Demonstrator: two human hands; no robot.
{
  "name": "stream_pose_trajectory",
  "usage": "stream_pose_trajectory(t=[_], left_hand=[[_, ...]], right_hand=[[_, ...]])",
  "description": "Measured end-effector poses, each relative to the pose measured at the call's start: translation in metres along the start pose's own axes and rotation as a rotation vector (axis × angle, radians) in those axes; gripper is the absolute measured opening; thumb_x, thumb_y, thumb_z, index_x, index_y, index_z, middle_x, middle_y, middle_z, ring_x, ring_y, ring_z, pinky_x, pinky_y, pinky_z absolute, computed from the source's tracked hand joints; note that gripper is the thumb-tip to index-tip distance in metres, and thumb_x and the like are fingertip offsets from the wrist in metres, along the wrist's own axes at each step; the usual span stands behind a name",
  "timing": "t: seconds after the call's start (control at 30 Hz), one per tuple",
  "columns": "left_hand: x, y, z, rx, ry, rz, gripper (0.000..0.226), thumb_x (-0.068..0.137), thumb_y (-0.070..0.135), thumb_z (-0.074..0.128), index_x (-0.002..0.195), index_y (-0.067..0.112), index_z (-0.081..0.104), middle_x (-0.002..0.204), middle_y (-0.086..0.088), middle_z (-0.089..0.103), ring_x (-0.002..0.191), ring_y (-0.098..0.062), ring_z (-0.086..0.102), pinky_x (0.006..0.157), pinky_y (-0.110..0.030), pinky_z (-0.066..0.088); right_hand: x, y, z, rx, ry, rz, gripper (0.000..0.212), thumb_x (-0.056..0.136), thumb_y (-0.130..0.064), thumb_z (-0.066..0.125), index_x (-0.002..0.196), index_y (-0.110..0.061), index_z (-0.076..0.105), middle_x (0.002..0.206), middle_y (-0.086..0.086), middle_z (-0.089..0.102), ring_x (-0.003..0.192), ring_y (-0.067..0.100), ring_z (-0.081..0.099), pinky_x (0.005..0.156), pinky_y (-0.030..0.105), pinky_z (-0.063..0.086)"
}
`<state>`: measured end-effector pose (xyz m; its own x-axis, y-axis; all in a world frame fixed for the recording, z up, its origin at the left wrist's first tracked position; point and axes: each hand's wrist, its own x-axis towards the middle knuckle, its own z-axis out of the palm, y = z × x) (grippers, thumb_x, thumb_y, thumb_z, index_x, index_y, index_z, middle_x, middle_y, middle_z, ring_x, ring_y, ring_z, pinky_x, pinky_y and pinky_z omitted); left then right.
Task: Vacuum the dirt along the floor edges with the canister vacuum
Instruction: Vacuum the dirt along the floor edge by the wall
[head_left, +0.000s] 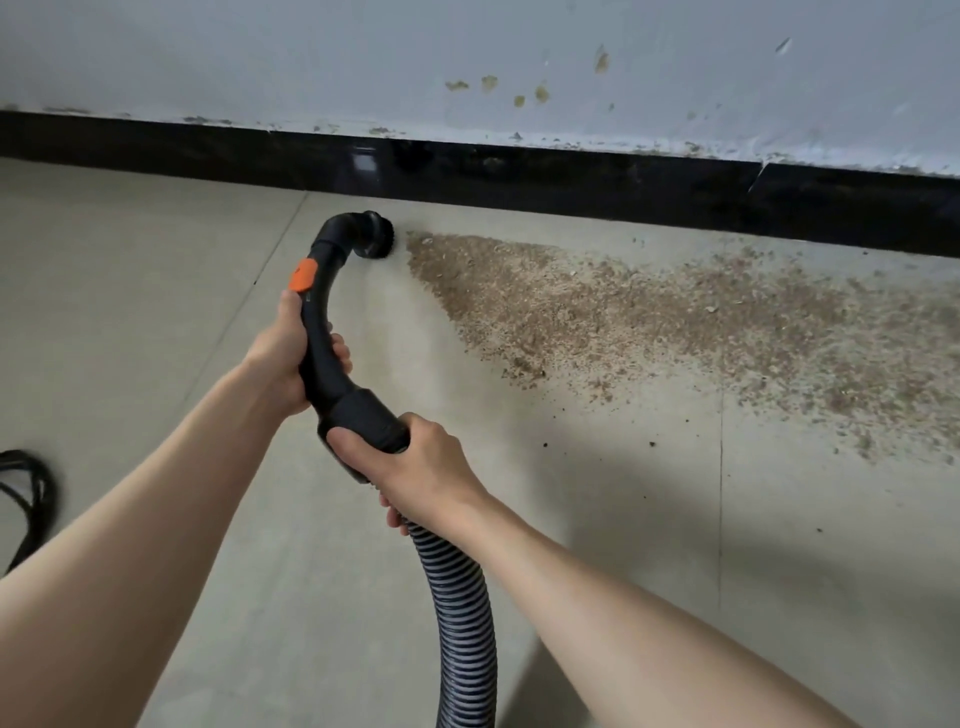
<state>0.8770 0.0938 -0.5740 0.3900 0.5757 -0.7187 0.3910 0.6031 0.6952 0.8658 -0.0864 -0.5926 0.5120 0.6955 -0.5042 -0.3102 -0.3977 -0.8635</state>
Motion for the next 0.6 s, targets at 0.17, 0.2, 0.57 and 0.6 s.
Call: stream_pose_trajectory(t=[0.17, 0.2, 0.57, 0.6], left_hand=[[0.0, 0.0, 0.01, 0.053, -0.034, -0.011, 0.052, 0.088, 0.062, 0.053, 0.074, 0.013, 0.043, 0.05, 0.0, 0.045, 0.036, -0.013, 0.046, 0.04, -0.018, 0.043], [-0.001, -0.001, 0.013, 0.071, -0.044, -0.009, 0.052, 0.086, 0.063, 0.055, 0.075, 0.013, 0.043, 0.051, 0.0, 0.045, 0.037, -0.013, 0.046, 0.04, -0.018, 0.044], [-0.012, -0.001, 0.034, 0.202, -0.053, -0.044, 0.051, 0.087, 0.063, 0.052, 0.081, 0.012, 0.044, 0.055, -0.002, 0.048, 0.039, -0.014, 0.047, 0.04, -0.02, 0.046], [-0.013, -0.002, 0.036, 0.211, -0.053, -0.045, 0.051, 0.088, 0.063, 0.051, 0.081, 0.012, 0.044, 0.054, -0.002, 0.048, 0.039, -0.014, 0.048, 0.04, -0.021, 0.046]], right_hand=[[-0.003, 0.002, -0.002, 0.029, 0.022, 0.003, 0.043, 0.076, -0.06, 0.068, 0.083, -0.021, 0.051, 0.064, -0.003, 0.058, 0.037, 0.009, 0.054, 0.04, 0.022, 0.045], [-0.004, 0.003, -0.003, 0.033, 0.025, 0.006, 0.042, 0.076, -0.059, 0.068, 0.083, -0.021, 0.051, 0.064, -0.004, 0.058, 0.037, 0.009, 0.054, 0.04, 0.022, 0.045], [-0.022, 0.005, -0.013, 0.102, 0.033, 0.012, 0.041, 0.078, -0.058, 0.067, 0.084, -0.02, 0.051, 0.068, -0.001, 0.059, 0.038, 0.011, 0.054, 0.043, 0.023, 0.046], [-0.024, 0.006, -0.014, 0.105, 0.035, 0.014, 0.042, 0.078, -0.058, 0.066, 0.084, -0.02, 0.051, 0.069, -0.001, 0.059, 0.038, 0.011, 0.054, 0.043, 0.022, 0.046]])
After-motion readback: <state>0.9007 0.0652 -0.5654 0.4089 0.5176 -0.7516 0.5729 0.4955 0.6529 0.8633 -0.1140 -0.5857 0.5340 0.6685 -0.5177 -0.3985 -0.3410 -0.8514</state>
